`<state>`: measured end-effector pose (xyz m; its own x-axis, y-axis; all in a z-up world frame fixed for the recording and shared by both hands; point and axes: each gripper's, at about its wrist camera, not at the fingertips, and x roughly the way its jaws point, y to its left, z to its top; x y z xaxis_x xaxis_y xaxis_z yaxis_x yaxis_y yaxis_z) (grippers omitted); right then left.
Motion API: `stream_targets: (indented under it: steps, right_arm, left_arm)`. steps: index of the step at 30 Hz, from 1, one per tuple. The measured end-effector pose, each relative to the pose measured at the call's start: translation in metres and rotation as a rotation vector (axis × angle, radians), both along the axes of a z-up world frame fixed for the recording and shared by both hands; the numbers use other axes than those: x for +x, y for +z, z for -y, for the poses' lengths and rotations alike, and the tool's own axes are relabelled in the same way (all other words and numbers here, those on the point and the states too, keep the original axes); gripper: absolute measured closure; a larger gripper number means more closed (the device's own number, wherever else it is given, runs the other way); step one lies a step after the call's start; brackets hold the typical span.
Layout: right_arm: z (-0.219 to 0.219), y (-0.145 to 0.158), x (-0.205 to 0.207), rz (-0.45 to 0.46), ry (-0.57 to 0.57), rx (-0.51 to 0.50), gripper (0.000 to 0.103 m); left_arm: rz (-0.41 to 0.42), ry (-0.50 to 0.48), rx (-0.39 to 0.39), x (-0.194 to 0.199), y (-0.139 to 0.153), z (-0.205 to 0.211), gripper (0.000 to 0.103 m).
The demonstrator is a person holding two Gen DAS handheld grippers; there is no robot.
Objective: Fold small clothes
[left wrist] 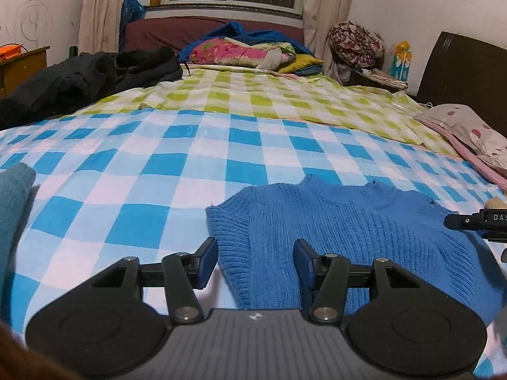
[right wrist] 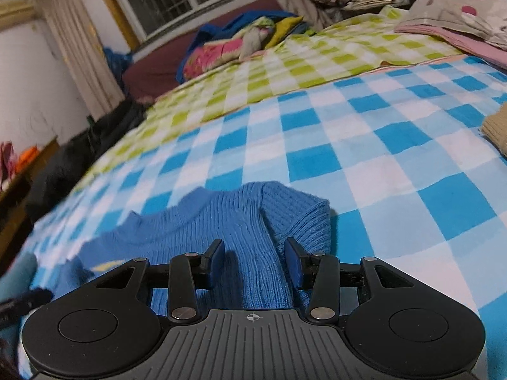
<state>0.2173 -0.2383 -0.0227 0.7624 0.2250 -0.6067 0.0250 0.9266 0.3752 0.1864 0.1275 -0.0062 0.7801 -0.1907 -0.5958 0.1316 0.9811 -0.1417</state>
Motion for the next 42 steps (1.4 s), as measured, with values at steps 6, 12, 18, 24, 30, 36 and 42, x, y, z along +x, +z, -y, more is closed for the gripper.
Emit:
stream_targets:
  steps: [6,12,18,24,30,36,42]
  right_arm:
    - [-0.004,0.002,0.003,-0.019,0.051,-0.044,0.07]
    - [0.001,0.002,0.006,-0.026,0.041,-0.013,0.07]
    - [-0.001,0.001,0.013,-0.049,0.061,-0.025,0.075]
    - [-0.005,0.006,0.008,-0.035,0.084,-0.053,0.088]
    - [-0.006,0.004,0.01,-0.051,0.092,-0.04,0.087]
    - [-0.006,0.003,0.014,-0.06,0.109,-0.037,0.084]
    - [-0.005,0.011,0.01,-0.043,0.12,-0.026,0.092]
  left_arm:
    - [-0.02,-0.043,0.022,0.006,0.001,0.011,0.046]
    - [-0.099,-0.008,-0.022,0.023,-0.003,0.004,0.058]
    - [-0.078,-0.019,0.032,0.019,0.004,0.009,0.08]
    - [-0.041,-0.006,0.126,0.006,0.007,0.014,0.08]
    - [-0.035,-0.035,0.117,0.016,0.009,0.017,0.079]
    - [-0.105,-0.041,0.099,0.028,0.001,0.016,0.085]
    - [-0.024,-0.021,0.022,0.019,0.025,0.007,0.091]
